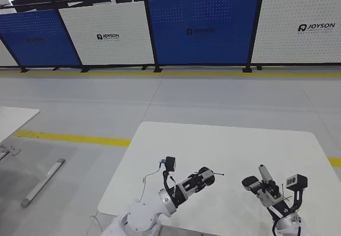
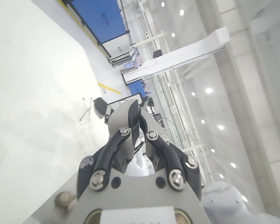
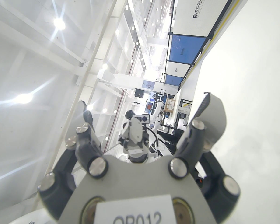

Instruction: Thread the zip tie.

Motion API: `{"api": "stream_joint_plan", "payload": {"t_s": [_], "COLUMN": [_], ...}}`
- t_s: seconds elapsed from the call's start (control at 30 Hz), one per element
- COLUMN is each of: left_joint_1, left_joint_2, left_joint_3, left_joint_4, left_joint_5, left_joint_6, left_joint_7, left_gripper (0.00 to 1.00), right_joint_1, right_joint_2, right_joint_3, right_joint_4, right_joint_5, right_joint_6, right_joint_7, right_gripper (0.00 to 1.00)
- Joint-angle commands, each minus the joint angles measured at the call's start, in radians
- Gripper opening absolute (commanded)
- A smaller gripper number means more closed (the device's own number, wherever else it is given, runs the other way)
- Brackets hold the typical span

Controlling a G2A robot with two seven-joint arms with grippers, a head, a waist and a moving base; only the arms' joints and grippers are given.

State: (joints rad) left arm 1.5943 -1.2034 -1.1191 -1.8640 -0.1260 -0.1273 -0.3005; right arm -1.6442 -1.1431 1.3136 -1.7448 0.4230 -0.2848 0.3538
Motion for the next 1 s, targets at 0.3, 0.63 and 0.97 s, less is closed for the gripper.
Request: {"api": "stream_joint_plan", "payload": {"t_s": [0.3,0.63,0.97], "left_joint_1": [-0.043,-0.042,0.070], "left_joint_2": [-0.006,-0.008,0.008], "left_joint_3": [0.050,0.041,-0.041], "left_joint_4": [0.123,0.087,-0.158], "left_joint_5": [0.047,-0.042,-0.035], "left_joint_6": [0.060,-0.022,-0.213], "left_joint_7": [0.017,0.014,0.029], "left_gripper": [0.00,0.00,0.00], "right_joint_1": [0.000,0.000,0.000], "right_joint_2": [0.000,0.000,0.000], "right_joint_3": [0.000,0.000,0.000], "right_joint_4": [0.000,0.000,0.000], "right_joint_5": [0.000,0.000,0.000], "right_joint_6": [0.000,0.000,0.000], "right_joint_7": [0.000,0.000,0.000], "right_gripper": [1.00,1.00,1.00]}}
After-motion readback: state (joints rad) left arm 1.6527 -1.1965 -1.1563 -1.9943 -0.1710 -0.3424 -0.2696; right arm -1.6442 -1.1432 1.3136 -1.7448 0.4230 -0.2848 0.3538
